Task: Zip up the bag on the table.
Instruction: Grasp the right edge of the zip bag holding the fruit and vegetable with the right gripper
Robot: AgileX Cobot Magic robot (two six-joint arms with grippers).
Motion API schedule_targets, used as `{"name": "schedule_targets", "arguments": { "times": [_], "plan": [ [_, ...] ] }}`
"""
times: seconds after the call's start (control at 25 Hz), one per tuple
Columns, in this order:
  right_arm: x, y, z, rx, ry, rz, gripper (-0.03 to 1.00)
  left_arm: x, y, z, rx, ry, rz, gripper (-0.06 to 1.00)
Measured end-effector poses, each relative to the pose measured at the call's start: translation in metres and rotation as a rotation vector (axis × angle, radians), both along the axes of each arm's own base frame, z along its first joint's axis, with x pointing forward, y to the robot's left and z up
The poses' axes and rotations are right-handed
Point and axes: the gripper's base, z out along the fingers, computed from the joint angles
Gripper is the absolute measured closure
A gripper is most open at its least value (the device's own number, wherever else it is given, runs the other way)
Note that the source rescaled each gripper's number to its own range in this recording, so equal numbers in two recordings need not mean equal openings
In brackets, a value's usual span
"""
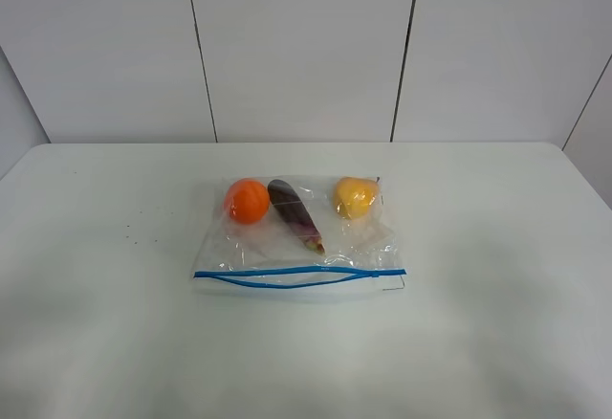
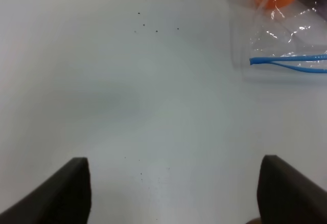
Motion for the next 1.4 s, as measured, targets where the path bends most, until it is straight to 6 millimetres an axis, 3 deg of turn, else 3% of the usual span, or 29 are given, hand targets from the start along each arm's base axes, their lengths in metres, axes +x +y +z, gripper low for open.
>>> {"name": "schedule_targets", "arguments": {
  "times": [0.44, 0.56, 0.68, 0.84, 1.04, 1.2, 1.4],
  "plan": [
    [0.000, 0.002, 0.000, 0.023, 0.002, 0.014, -0.03, 0.000, 0.000, 0.000, 0.000, 0.000, 0.000, -0.05],
    [0.009, 0.002, 0.002, 0.027, 0.057, 0.015, -0.03, 0.000, 0.000, 0.000, 0.000, 0.000, 0.000, -0.05],
    [0.025, 0.002, 0.016, 0.034, 0.133, 0.017, -0.03, 0.000, 0.000, 0.000, 0.000, 0.000, 0.000, -0.05],
    [0.076, 0.003, 0.051, 0.070, 0.271, 0.029, -0.03, 0.000, 0.000, 0.000, 0.000, 0.000, 0.000, -0.05],
    [0.142, 0.010, 0.069, 0.179, 0.412, 0.067, -0.03, 0.000, 0.000, 0.000, 0.000, 0.000, 0.000, -0.05],
    [0.193, 0.014, 0.053, 0.237, 0.546, 0.105, -0.03, 0.000, 0.000, 0.000, 0.000, 0.000, 0.000, -0.05],
    [0.247, 0.021, 0.001, 0.285, 0.723, 0.194, -0.03, 0.000, 0.000, 0.000, 0.000, 0.000, 0.000, -0.05]
  ]
}}
